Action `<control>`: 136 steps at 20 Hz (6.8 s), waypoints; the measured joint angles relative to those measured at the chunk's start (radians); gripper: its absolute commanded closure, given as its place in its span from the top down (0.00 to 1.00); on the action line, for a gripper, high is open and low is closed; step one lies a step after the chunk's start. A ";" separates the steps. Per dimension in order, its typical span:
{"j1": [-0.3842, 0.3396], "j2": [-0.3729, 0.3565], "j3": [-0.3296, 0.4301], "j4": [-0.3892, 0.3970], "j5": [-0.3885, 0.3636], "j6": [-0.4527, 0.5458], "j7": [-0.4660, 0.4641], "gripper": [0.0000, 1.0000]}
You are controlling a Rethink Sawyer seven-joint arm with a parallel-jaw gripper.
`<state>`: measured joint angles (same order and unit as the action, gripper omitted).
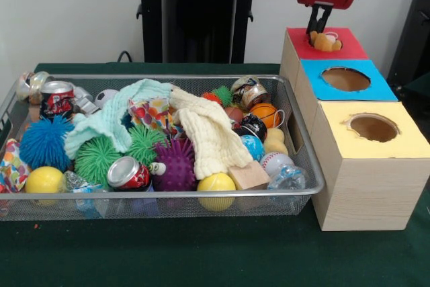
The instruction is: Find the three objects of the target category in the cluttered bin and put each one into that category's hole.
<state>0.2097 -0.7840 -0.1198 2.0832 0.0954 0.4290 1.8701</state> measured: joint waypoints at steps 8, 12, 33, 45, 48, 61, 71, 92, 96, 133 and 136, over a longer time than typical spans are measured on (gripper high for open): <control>0.001 -0.026 0.001 0.001 -0.001 0.022 0.000 0.00; 0.006 -0.085 0.001 0.001 -0.001 0.088 0.000 0.00; -0.025 -0.120 0.002 -0.021 -0.001 0.162 0.000 0.00; -0.036 -0.099 0.005 -0.052 -0.001 0.162 0.000 0.00; -0.036 -0.093 0.004 -0.056 -0.001 0.157 0.000 0.00; -0.016 -0.015 0.006 -0.071 -0.001 0.022 0.000 0.00; -0.012 0.072 0.012 -0.075 -0.001 -0.039 0.000 0.00; 0.004 -0.017 0.013 -0.087 -0.001 0.176 0.000 0.00; 0.008 -0.065 0.013 -0.087 -0.001 0.227 0.000 0.00; -0.548 -0.139 0.182 -0.027 -0.326 0.069 0.000 0.00; -0.555 -0.096 0.202 -0.047 -0.360 0.068 0.000 1.00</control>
<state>-0.3451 -0.8799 0.0822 2.0359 -0.2651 0.4973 1.8699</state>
